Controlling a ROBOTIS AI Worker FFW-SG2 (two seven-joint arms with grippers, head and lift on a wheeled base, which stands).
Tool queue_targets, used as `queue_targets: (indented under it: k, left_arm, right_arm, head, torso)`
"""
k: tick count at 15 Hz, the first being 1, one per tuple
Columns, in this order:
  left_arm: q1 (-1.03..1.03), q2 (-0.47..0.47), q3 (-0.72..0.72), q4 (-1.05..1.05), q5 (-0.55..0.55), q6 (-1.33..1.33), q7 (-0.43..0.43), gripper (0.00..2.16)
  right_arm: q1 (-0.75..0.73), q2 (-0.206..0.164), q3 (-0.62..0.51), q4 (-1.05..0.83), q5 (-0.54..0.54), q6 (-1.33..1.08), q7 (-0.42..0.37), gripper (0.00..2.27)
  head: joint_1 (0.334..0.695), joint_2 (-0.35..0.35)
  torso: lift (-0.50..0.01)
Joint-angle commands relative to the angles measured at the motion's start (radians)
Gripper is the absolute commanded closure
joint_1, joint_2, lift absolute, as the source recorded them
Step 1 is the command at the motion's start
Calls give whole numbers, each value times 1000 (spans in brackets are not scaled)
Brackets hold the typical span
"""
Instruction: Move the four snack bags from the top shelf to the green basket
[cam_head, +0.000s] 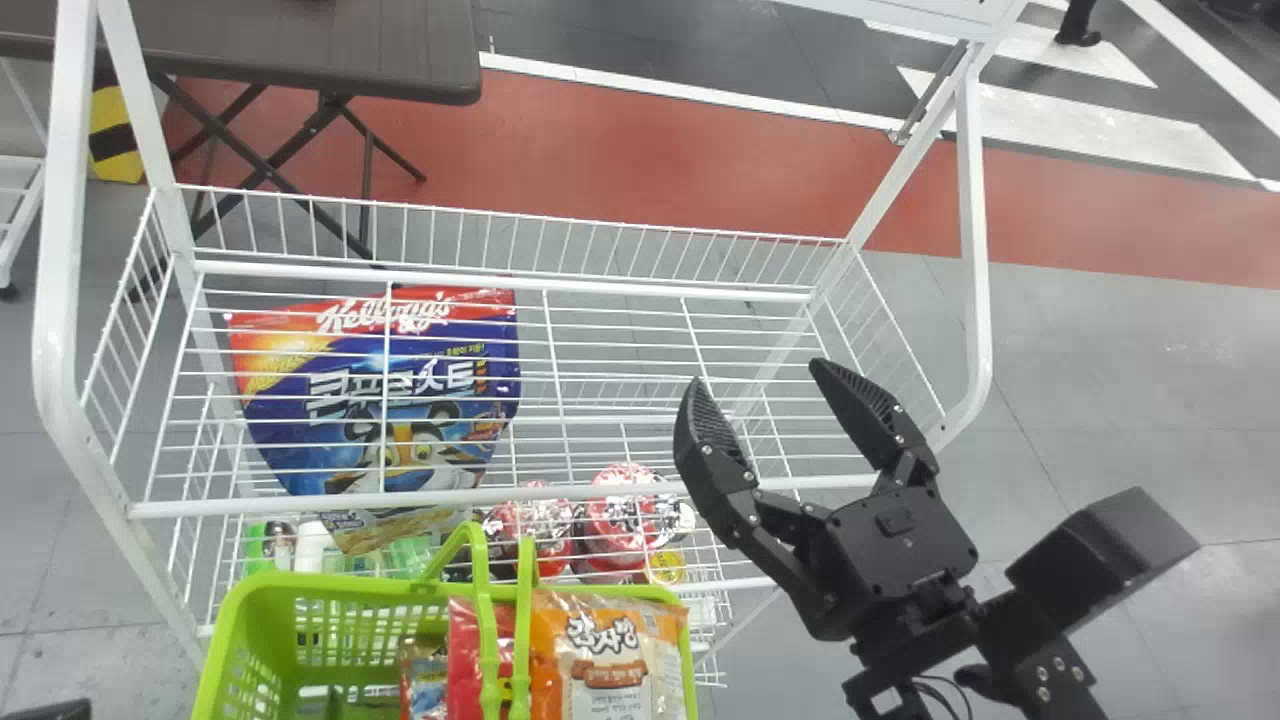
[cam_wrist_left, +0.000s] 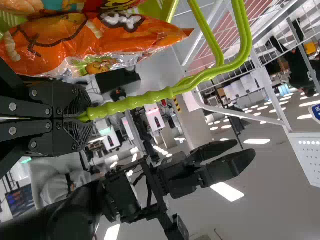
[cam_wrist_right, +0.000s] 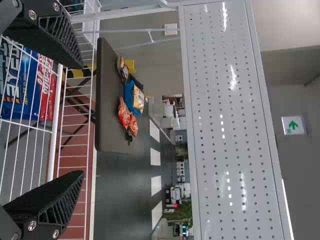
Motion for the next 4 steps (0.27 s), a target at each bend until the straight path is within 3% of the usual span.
queue_targets:
  k: [1,4]
  left_arm:
    - [8,0,-2,0,0,-8,-2,1278]
    - [15,0,-5,-3,0,-8,-7,1278]
  right_arm:
    - [6,4,2,-1,0,-12,-9,60]
    - [12,4,0,2,0,-34,-16,60]
  head:
    - [695,-350]
    - [695,-350]
  torso:
    - [0]
    - [0]
